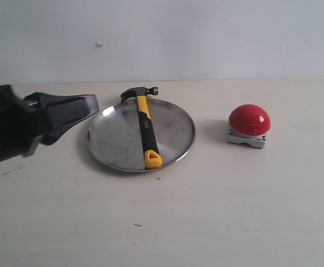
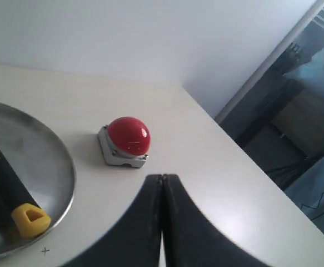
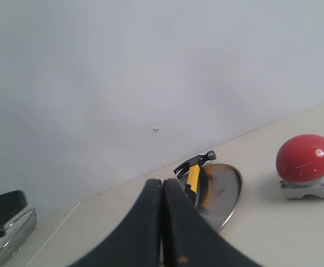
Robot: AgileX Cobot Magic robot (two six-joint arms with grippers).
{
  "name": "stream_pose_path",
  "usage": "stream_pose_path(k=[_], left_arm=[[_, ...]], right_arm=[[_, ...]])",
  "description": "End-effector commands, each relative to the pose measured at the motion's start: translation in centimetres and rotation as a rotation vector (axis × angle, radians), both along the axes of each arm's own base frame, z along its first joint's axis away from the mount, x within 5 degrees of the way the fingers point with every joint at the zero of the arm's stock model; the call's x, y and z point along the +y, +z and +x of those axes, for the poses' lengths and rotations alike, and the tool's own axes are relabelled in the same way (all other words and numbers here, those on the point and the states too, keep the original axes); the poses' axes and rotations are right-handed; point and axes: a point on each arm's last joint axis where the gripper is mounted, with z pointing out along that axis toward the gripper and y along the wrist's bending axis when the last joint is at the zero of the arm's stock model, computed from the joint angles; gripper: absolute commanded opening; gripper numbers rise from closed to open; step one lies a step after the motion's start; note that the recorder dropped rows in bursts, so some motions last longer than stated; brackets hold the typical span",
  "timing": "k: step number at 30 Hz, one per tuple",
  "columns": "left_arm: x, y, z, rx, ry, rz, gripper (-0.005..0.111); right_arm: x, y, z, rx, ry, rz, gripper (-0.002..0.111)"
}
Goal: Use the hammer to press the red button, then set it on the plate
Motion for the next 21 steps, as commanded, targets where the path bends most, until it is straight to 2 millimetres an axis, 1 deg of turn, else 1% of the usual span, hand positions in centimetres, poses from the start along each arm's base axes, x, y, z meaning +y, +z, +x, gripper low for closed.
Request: stream_pose_path(k=[1, 3, 6, 10, 15, 21], left_arm=[[2.2, 0.5, -4.5, -0.106, -0.006, -0.042, 0.001], [2.8, 0.5, -6.1, -0.161, -0.03, -0.033, 0.001], [3.3, 0.7, -7.9, -0.262, -0.089, 0.018, 0.001], [3.5, 1.3, -9.3, -0.387, -0.153, 0.08, 0.001], [3.7, 1.8, -9.8, -0.426, -0.153, 0.069, 0.001], [3.8, 1.8, -9.8, -0.451, -0.156, 0.091, 0.001]], right_arm=[[-0.1, -0.1, 0.0, -0.008, -0.011, -0.006, 0.0], [-0.1, -0.1, 0.0, -0.008, -0.011, -0.006, 0.0], [-0.1, -0.1, 0.0, -0.008, -0.011, -0.006, 0.0], [-0.1, -0.1, 0.0, -0.008, -0.011, -0.006, 0.0], [-0.1, -0.1, 0.0, -0.008, -0.011, -0.006, 0.0], [-0.1, -0.1, 0.0, -0.008, -0.011, -0.006, 0.0]])
